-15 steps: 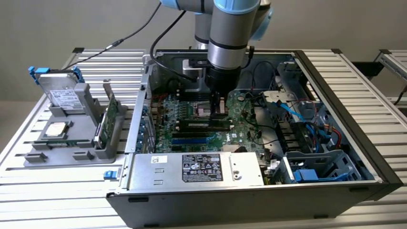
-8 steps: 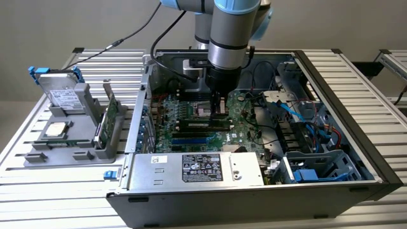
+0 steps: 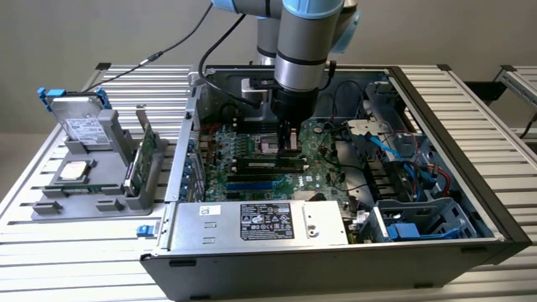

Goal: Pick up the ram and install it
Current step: 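Insert the ram into the slot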

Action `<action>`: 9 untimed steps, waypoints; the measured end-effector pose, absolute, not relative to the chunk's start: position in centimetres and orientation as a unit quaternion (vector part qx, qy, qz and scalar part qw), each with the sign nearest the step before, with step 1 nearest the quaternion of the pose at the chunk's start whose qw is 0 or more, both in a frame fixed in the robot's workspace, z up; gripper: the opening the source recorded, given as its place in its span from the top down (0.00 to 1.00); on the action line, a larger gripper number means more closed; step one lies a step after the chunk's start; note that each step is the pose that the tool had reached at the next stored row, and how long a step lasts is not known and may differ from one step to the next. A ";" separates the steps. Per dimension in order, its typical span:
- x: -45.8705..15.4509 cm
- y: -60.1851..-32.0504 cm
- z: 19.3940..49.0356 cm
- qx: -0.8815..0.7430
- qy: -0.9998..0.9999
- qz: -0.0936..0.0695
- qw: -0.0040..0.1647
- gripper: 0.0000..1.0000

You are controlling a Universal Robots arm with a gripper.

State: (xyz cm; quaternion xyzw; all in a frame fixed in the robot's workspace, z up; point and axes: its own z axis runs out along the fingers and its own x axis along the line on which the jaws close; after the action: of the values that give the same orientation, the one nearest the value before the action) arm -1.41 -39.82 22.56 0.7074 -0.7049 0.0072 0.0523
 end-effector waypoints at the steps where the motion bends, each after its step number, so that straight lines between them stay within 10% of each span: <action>1: -1.4 -39.8 22.6 0.707 -0.705 0.007 0.052 0.87; 9: -1.4 -39.7 22.6 0.707 -0.705 0.008 0.053 0.87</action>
State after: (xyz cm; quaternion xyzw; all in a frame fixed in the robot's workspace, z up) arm -1.41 -39.72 22.64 0.7073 -0.7049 0.0078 0.0530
